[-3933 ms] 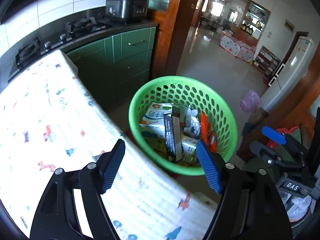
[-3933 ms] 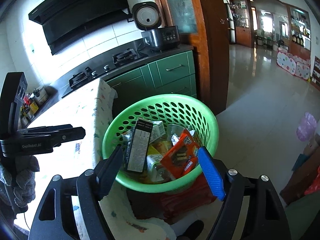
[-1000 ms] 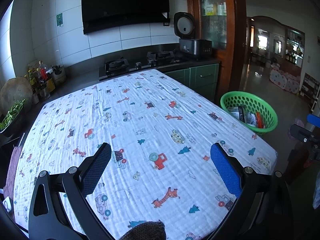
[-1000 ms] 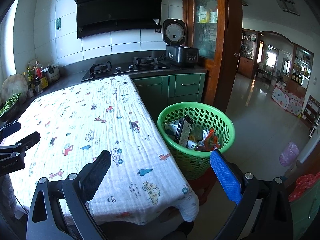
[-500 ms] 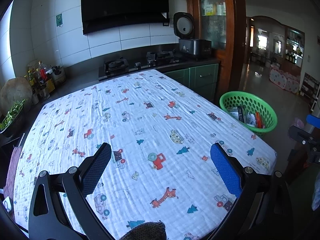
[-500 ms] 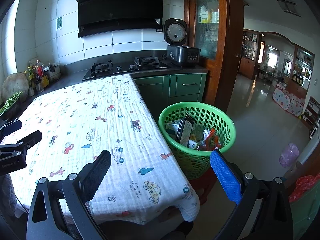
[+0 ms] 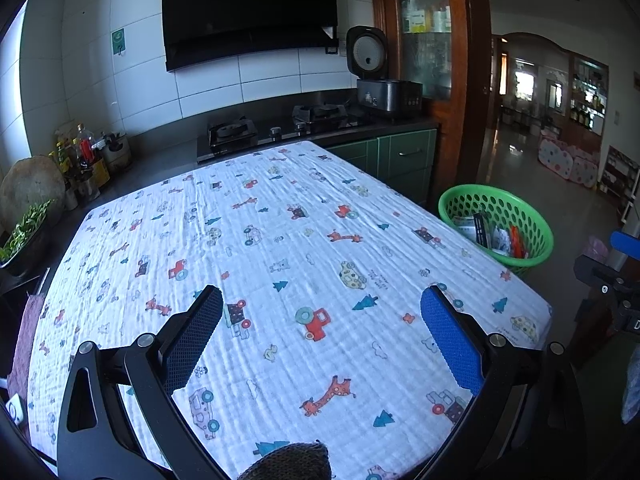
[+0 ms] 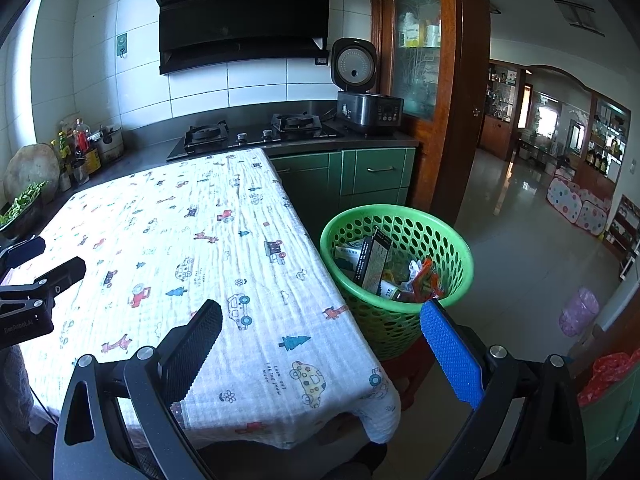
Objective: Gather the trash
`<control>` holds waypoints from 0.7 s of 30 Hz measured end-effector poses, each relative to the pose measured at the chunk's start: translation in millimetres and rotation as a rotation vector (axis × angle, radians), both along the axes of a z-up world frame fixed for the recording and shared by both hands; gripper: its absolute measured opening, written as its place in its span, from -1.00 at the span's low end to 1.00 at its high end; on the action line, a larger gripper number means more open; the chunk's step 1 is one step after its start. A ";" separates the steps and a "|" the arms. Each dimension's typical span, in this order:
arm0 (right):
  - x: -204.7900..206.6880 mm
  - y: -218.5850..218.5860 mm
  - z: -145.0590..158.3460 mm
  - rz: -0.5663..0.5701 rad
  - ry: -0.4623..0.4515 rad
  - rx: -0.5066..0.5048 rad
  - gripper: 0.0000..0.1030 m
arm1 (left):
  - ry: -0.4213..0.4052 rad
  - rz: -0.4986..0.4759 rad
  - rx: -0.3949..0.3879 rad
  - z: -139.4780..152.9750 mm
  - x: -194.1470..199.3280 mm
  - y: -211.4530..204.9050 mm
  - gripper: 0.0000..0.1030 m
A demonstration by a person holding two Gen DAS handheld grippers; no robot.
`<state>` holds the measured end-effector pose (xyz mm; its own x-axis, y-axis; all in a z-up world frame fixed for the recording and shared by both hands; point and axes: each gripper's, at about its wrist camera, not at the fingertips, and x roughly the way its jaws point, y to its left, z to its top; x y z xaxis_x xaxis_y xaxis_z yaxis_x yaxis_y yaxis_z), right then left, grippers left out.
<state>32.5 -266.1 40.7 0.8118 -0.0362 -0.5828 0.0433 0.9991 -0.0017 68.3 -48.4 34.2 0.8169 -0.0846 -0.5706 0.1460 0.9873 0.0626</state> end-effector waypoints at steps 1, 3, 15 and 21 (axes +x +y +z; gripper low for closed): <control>0.3 0.4 0.4 0.000 0.000 -0.001 0.87 | -0.001 0.000 0.000 -0.1 0.0 0.2 0.90; 0.2 0.5 0.6 0.002 0.000 -0.001 0.87 | -0.001 0.000 0.001 0.0 -0.3 0.1 0.90; 2.2 3.1 -0.6 0.011 0.001 -0.004 0.87 | -0.001 0.002 0.002 0.4 -0.2 -0.1 0.90; 1.6 4.0 -1.6 0.016 0.001 -0.005 0.87 | 0.000 0.005 0.001 1.2 -0.7 0.4 0.90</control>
<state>34.1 -262.1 39.1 0.8120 -0.0257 -0.5831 0.0269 0.9996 -0.0066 67.6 -47.9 35.5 0.8172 -0.0803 -0.5707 0.1411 0.9880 0.0631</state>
